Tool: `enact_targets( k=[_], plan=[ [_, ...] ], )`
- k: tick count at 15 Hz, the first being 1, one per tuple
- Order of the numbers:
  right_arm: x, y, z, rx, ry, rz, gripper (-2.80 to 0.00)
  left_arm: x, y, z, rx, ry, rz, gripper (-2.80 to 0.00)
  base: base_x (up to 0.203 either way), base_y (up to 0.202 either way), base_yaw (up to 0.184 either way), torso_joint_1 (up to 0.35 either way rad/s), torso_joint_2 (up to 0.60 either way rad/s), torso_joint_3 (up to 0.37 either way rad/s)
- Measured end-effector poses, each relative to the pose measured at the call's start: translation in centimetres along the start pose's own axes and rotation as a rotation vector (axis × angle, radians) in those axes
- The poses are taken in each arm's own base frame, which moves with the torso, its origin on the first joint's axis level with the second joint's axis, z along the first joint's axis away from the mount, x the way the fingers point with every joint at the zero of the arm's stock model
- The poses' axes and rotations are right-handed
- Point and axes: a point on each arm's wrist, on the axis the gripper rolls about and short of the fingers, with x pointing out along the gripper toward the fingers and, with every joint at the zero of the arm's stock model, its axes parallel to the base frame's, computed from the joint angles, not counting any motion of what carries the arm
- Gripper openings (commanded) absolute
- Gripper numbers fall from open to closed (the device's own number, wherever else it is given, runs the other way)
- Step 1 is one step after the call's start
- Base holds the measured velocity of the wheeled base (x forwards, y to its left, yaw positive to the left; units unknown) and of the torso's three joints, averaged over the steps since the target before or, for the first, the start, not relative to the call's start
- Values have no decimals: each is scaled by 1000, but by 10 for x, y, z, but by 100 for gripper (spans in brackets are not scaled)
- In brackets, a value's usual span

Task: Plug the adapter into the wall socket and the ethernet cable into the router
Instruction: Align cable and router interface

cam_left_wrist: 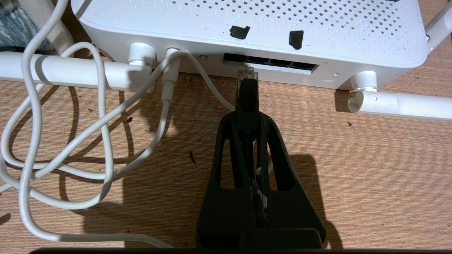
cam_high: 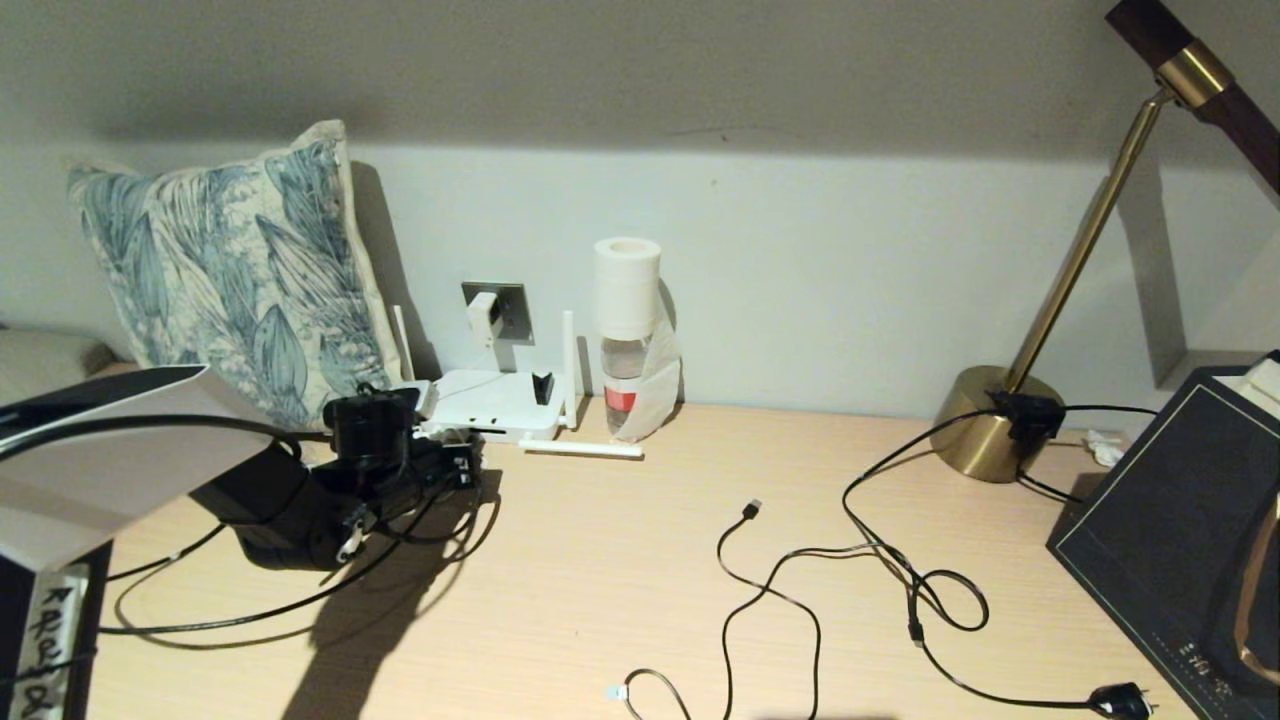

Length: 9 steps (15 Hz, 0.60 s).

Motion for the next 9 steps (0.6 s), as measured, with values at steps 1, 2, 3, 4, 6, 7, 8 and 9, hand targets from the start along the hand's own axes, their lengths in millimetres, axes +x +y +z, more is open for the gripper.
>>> enact_targets(
  k=[1, 2, 3, 4, 6, 7, 8, 9],
  plan=[
    [0, 0, 0, 0, 0, 0, -280, 0, 0, 0, 0, 1, 0, -280, 0, 0, 0, 0, 0, 0],
    [0, 0, 0, 1, 0, 0, -280, 0, 0, 0, 0, 1, 0, -280, 0, 0, 0, 0, 0, 0],
    [0, 0, 0, 1, 0, 0, -280, -1, 0, 0, 1, 0, 0, -280, 0, 0, 0, 0, 0, 0],
    [0, 0, 0, 1, 0, 0, -280, -1, 0, 1, 1, -1, 1, -280, 0, 0, 0, 0, 0, 0],
    [0, 0, 0, 0, 0, 0, -280, -1, 0, 1, 4, -2, 2, -280, 0, 0, 0, 0, 0, 0],
    [0, 0, 0, 1, 0, 0, -280, -1, 0, 1, 12, -2, 3, -280, 0, 0, 0, 0, 0, 0],
    [0, 0, 0, 1, 1, 0, -280, -1, 1, 1, 17, -2, 6, -280, 0, 0, 0, 0, 0, 0],
    [0, 0, 0, 1, 0, 0, -280, -1, 3, 1, 17, -2, 10, -280, 0, 0, 0, 0, 0, 0]
  ],
)
